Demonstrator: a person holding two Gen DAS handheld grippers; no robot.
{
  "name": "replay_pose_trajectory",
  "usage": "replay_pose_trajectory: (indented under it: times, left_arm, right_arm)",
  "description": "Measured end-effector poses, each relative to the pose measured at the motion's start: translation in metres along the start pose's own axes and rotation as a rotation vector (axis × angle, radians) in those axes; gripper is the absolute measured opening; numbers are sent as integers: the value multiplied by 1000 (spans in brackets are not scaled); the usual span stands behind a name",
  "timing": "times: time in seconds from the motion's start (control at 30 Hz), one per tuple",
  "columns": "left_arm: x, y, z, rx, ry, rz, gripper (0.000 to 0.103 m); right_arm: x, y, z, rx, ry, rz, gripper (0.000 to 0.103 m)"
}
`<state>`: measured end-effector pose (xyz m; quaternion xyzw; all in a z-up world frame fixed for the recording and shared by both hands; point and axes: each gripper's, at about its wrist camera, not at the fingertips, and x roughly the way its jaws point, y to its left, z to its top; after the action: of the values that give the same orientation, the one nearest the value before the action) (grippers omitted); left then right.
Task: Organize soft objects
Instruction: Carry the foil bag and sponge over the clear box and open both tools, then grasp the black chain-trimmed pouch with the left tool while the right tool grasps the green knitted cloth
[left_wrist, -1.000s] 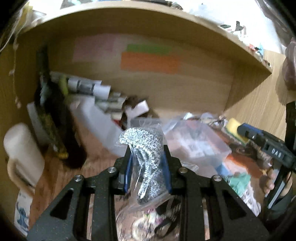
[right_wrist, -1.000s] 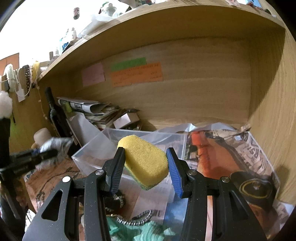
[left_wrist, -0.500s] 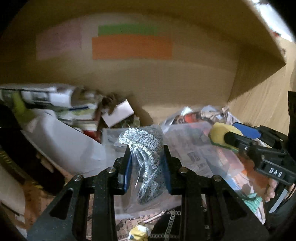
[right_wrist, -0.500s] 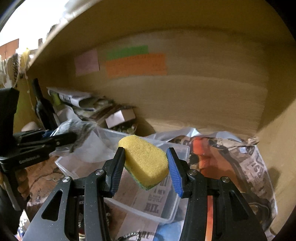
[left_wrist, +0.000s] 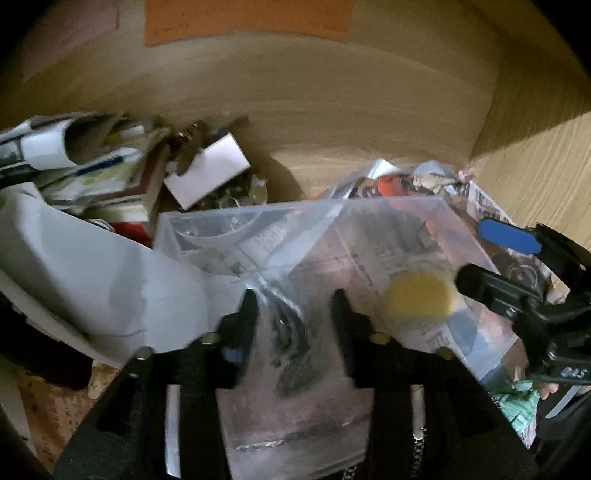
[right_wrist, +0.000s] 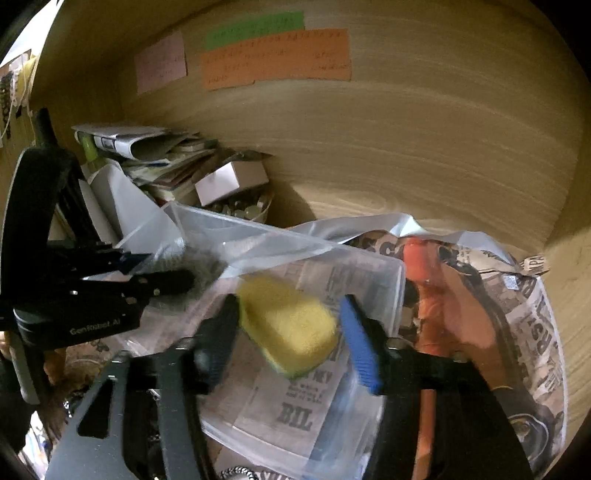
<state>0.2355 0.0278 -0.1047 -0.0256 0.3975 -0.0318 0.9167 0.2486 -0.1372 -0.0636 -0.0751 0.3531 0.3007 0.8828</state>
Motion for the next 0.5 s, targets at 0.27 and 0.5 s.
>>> replay_pose_trajectory:
  times: [0.27, 0.5]
  left_arm:
    - [-62, -7, -4, 23, -154, 9, 77]
    - [-102, -20, -36, 61, -208, -1, 88]
  right_arm:
    - [-46, 3, 3, -7, -129, -25, 82]
    - [-88, 15, -19, -28, -212, -54, 86]
